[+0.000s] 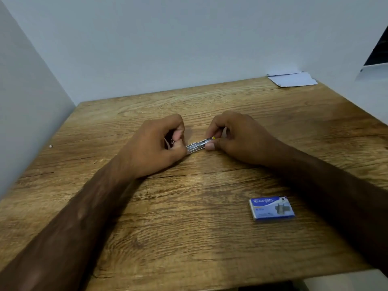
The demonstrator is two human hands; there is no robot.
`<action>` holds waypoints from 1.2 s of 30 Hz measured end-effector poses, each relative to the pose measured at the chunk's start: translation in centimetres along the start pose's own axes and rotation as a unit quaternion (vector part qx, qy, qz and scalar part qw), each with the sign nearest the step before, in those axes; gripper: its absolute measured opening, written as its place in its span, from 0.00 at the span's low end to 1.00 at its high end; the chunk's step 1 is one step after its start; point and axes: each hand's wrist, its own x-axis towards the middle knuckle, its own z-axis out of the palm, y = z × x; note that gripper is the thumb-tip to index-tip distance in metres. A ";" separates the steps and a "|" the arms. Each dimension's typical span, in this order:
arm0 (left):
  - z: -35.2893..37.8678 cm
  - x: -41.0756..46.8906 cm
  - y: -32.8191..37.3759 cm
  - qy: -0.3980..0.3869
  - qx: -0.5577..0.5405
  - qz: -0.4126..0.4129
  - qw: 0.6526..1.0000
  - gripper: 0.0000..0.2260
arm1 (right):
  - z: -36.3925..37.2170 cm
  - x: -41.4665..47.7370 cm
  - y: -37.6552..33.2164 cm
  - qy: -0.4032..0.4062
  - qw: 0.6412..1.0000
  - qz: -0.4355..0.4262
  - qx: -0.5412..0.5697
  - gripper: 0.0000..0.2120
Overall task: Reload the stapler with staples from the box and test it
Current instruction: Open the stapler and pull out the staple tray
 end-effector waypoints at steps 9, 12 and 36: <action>0.1 -0.3 -1.0 -0.008 0.070 -0.002 0.998 0.05 | -1.0 2.0 0.5 -0.074 0.997 0.003 0.007 0.07; 0.0 -0.4 -1.4 -0.016 0.064 -0.007 0.998 0.04 | -2.0 3.1 0.4 -0.132 0.990 0.012 0.038 0.07; 0.3 0.5 1.0 -0.055 -0.154 -0.199 0.966 0.09 | -2.7 1.6 -1.8 0.055 0.988 -0.104 0.105 0.08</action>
